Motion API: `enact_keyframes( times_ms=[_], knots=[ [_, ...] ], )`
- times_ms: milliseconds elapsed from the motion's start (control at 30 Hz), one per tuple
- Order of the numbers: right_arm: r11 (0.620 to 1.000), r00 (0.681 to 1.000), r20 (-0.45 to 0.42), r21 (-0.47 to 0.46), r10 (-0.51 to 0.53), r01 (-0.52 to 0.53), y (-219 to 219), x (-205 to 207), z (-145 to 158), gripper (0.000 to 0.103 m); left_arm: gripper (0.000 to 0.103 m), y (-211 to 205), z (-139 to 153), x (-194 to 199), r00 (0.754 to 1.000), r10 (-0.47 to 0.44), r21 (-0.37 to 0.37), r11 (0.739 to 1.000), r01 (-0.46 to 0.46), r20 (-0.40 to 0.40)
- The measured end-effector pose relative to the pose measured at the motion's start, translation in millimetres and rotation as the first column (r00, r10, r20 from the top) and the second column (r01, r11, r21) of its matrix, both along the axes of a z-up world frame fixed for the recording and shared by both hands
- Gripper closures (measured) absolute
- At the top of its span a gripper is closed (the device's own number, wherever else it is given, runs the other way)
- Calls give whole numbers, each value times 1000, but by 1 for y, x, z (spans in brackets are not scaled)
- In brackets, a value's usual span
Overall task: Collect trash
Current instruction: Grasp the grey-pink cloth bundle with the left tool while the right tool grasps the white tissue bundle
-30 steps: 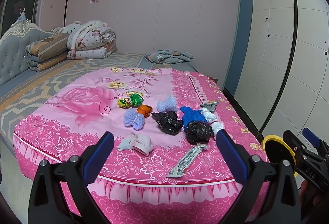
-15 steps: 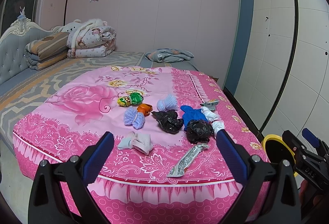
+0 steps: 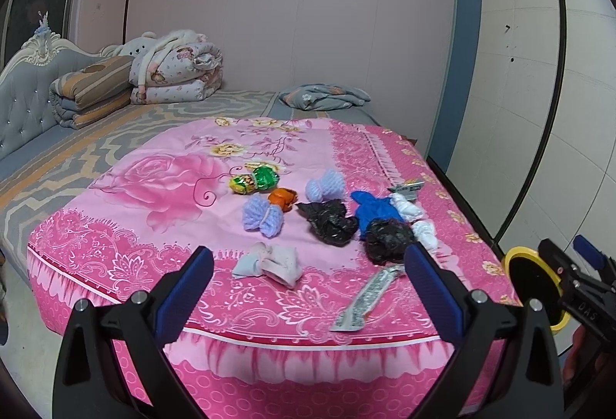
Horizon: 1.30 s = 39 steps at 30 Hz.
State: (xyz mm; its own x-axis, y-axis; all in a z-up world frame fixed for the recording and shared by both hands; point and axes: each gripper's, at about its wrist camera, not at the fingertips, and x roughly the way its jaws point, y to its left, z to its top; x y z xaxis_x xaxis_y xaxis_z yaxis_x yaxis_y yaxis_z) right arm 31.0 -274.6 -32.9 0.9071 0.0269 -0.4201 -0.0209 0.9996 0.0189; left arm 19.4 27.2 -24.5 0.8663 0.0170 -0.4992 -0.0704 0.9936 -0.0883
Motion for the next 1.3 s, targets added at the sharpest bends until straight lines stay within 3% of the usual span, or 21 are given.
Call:
enact_keyframes(
  times_ms=[200,367,467,667,767,1067,1300],
  knots=[
    [998,997,-65,-33,44,-46,2,28,-12,8,7,14,-10,15,999,-15,44,999,16,-36],
    [994,974,-194,29,113,-109,1,64,-33,8,7,32,-29,29,994,-48,38,998,52,-98],
    [994,972,-207,20,109,-107,3,78,-40,8,7,42,-41,40,991,-7,71,997,17,-135],
    [995,956,-277,50,94,-84,6,121,-54,8,7,56,-58,74,979,-2,26,1000,8,-206],
    [998,954,-296,46,56,-45,5,144,-59,8,7,58,-61,91,977,5,39,999,3,-213],
    [993,932,-350,96,92,-62,15,200,-74,8,7,56,-76,131,970,-20,47,998,32,-243],
    [986,915,-387,158,113,-55,22,224,-89,9,7,55,-89,137,969,-51,36,997,61,-244]
  ],
)
